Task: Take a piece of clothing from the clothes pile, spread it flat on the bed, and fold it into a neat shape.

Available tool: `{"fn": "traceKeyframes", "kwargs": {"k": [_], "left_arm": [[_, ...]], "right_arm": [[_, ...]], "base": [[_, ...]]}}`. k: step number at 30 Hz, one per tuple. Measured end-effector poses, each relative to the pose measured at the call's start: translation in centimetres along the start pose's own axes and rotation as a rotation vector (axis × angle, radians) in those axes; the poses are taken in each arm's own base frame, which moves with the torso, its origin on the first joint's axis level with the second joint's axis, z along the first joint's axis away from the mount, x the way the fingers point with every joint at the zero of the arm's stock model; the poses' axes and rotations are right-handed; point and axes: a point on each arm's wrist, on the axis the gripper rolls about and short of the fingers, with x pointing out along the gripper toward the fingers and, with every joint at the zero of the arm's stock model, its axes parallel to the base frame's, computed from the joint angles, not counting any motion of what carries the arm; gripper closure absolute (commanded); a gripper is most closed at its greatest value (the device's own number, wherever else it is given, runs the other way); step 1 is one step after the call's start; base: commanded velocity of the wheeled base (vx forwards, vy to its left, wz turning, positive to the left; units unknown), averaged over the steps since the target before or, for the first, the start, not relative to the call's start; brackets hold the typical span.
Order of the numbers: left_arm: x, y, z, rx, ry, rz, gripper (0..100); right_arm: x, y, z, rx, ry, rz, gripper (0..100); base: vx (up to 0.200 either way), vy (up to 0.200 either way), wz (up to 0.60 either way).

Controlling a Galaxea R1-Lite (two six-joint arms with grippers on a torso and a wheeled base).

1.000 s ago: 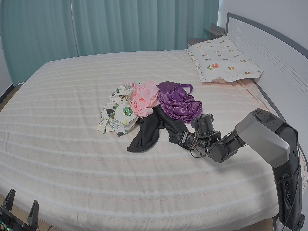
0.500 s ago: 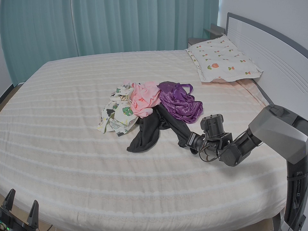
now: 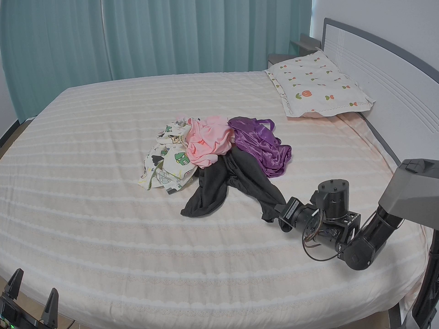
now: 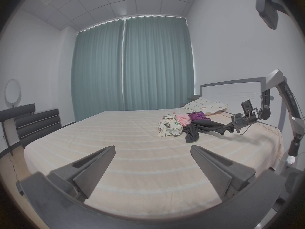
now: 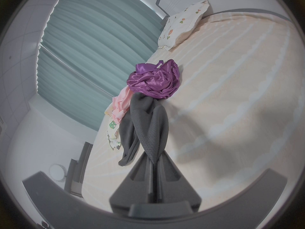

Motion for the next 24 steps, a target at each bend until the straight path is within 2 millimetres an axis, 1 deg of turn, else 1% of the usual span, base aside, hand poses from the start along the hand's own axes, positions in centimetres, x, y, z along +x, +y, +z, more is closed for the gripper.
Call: {"fn": "traceKeyframes", "kwargs": {"k": [3,6,7,9,11,14,18,21,24], "left_arm": [[0.0,-0.1,0.0,0.021,-0.001,-0.024,0],[0.0,-0.1,0.1,0.019,-0.005,-0.037,0],[0.0,-0.1,0.5,0.008,-0.013,-0.039,0],[-0.1,0.0,1.6,-0.023,-0.040,-0.043,0],[-0.2,0.0,3.2,-0.063,-0.060,-0.053,0],[0.3,0.1,5.3,-0.090,-0.046,-0.078,0],[2.1,0.1,6.9,-0.099,0.027,-0.121,0],[4.4,0.0,7.8,-0.102,0.108,-0.158,0],[6.6,-0.2,8.2,-0.106,0.178,-0.183,0]], "right_arm": [[-1.0,-0.2,-0.6,0.018,-0.007,0.035,100],[-1.6,-0.4,-1.2,0.022,0.002,0.047,100],[-1.7,-0.5,-1.3,0.022,0.007,0.044,100],[-1.8,-0.6,-1.5,0.022,0.013,0.040,100],[-1.8,-0.6,-1.6,0.021,0.017,0.041,100],[-1.9,-0.6,-1.7,0.022,0.020,0.039,100],[-1.9,-0.6,-1.8,0.023,0.023,0.038,100],[-1.9,-0.7,-1.8,0.024,0.024,0.036,100],[-2.0,-0.8,-1.8,0.025,0.025,0.034,100]], "base": [[0.000,0.000,0.00],[0.000,0.000,0.00],[0.000,0.000,0.00],[0.000,0.000,0.00],[0.000,0.000,0.00],[0.000,0.000,0.00],[0.000,0.000,0.00],[0.000,0.000,0.00],[0.000,0.000,0.00]]}}
